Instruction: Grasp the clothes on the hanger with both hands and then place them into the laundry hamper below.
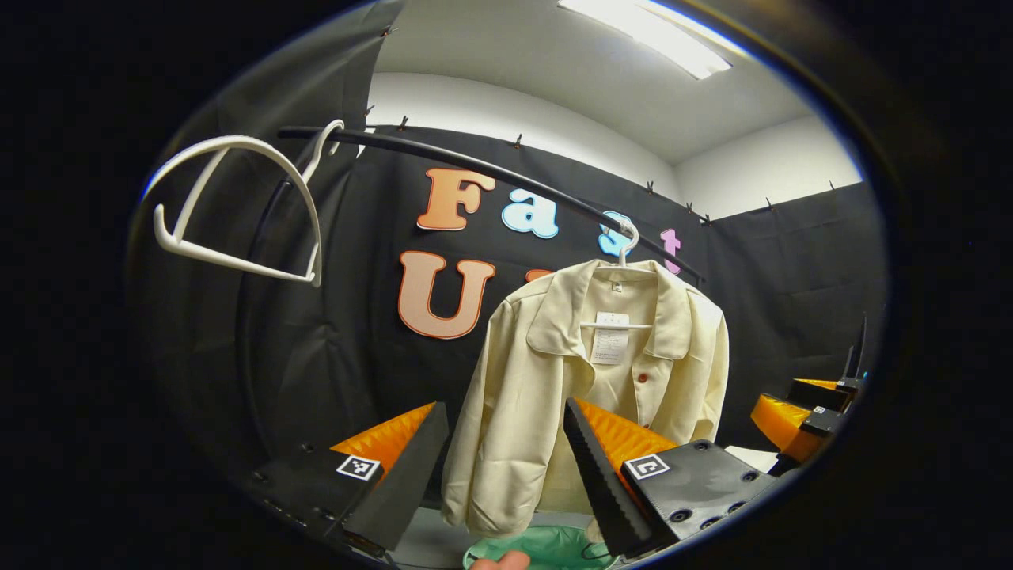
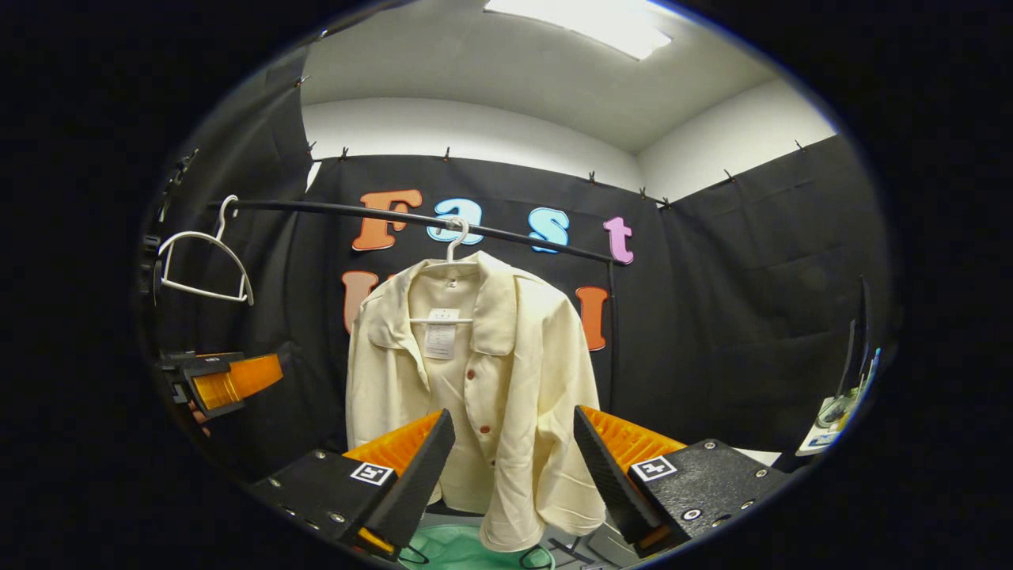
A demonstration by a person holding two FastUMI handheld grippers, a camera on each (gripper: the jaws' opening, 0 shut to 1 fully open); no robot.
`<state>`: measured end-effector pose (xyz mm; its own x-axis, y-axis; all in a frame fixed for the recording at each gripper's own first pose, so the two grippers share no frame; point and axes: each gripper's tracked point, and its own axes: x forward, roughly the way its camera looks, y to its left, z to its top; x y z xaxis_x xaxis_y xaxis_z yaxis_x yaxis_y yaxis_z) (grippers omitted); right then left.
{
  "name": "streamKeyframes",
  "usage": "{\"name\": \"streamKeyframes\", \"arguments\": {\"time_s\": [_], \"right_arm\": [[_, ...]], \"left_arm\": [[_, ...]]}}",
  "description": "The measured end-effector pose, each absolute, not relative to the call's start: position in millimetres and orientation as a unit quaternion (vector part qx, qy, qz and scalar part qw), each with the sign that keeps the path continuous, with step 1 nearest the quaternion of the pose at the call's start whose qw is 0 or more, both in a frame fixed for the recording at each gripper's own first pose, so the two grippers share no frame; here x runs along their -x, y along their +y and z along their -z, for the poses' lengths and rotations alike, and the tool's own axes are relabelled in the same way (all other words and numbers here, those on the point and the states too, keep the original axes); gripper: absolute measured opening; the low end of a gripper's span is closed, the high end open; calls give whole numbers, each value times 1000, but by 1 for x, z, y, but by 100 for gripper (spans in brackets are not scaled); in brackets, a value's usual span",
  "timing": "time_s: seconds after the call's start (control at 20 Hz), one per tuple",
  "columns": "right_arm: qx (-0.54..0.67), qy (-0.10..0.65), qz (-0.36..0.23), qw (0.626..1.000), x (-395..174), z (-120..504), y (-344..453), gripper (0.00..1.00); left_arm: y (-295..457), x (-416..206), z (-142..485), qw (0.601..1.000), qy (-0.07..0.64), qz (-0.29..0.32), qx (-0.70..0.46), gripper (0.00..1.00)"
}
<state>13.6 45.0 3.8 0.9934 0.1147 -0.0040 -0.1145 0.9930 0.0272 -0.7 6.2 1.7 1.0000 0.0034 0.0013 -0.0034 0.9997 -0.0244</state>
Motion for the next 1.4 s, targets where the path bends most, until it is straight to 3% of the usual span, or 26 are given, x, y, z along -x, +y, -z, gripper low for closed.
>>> {"name": "streamKeyframes", "arguments": {"time_s": [0.2,0.4,0.75,0.8,0.9,1.0,1.05,1.1,1.15,1.25,1.4], "right_arm": [[-14,11,-104,994,-56,4,83,93],[-14,64,-113,991,-123,49,104,93],[-5,94,-24,995,-215,99,81,94],[3,93,-21,995,-220,100,77,94],[21,90,-14,996,-228,102,69,90],[43,86,7,995,-232,99,50,72],[49,82,11,995,-232,97,41,51],[48,81,17,995,-233,94,32,41],[39,79,24,996,-231,89,22,24],[18,74,24,997,-223,79,12,9],[15,57,18,998,-203,58,4,2]], "left_arm": [[9,-1,3,1000,4,-3,10,96],[16,4,2,1000,5,-10,4,96],[30,3,4,1000,8,-29,-1,96],[32,3,5,999,9,-32,1,92],[36,2,7,999,11,-37,4,96],[38,1,6,999,8,-38,6,96],[37,-1,7,999,6,-34,7,96],[34,-4,7,1000,6,-28,6,96],[30,-7,9,1000,6,-20,5,96],[17,-17,11,1000,5,4,2,96],[-16,-43,16,999,3,53,4,93]]}}
